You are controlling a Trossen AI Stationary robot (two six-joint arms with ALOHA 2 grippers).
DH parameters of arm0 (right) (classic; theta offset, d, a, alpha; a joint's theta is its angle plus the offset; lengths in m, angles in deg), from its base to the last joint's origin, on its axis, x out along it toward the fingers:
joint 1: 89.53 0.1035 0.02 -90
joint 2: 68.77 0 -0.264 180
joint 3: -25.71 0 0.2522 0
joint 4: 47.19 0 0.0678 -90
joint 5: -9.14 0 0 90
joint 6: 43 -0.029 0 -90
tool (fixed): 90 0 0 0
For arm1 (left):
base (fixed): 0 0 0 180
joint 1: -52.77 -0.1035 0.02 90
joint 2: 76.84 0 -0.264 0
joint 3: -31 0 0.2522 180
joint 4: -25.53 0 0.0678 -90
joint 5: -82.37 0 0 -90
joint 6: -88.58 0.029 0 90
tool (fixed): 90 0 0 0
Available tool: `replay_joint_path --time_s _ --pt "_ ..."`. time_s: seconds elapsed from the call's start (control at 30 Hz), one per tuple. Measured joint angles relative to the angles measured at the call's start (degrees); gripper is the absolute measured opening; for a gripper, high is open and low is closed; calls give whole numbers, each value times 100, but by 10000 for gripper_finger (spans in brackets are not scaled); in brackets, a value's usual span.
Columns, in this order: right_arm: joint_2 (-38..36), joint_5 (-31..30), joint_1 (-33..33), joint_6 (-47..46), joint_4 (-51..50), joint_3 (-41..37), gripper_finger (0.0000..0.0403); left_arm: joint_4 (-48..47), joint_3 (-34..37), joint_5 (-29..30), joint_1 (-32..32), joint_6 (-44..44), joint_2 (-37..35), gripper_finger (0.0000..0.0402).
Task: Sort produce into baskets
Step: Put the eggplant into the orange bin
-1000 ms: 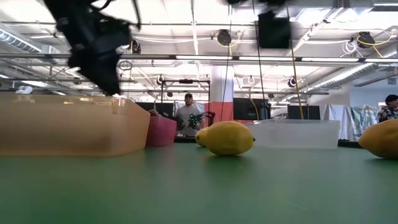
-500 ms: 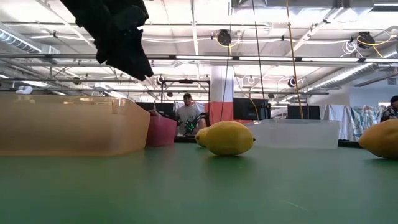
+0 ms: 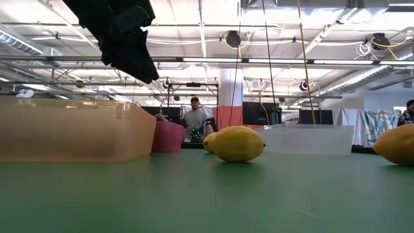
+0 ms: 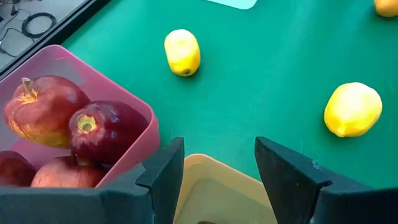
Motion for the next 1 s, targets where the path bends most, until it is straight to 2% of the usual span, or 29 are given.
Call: replay_joint_path --time_s 0.27,0.43,0.57,0.87,0.93,1.0 --pt "0 -444 278 -151 276 -518 333 2 0 -9 0 -44 0 205" --pt "-24 -534 290 32 646 -816 303 70 0 -9 -4 -47 0 205" --pt "-24 -523 289 243 605 -834 244 286 0 -5 -4 -63 0 205" --pt "-107 -379 292 479 565 -785 51 512 0 40 -20 -169 0 205" --pt "-276 -572 294 480 562 -754 20 511 0 42 -21 -385 0 205" --pt "-496 -640 292 475 546 -742 10 514 0 43 -22 -574 0 205"
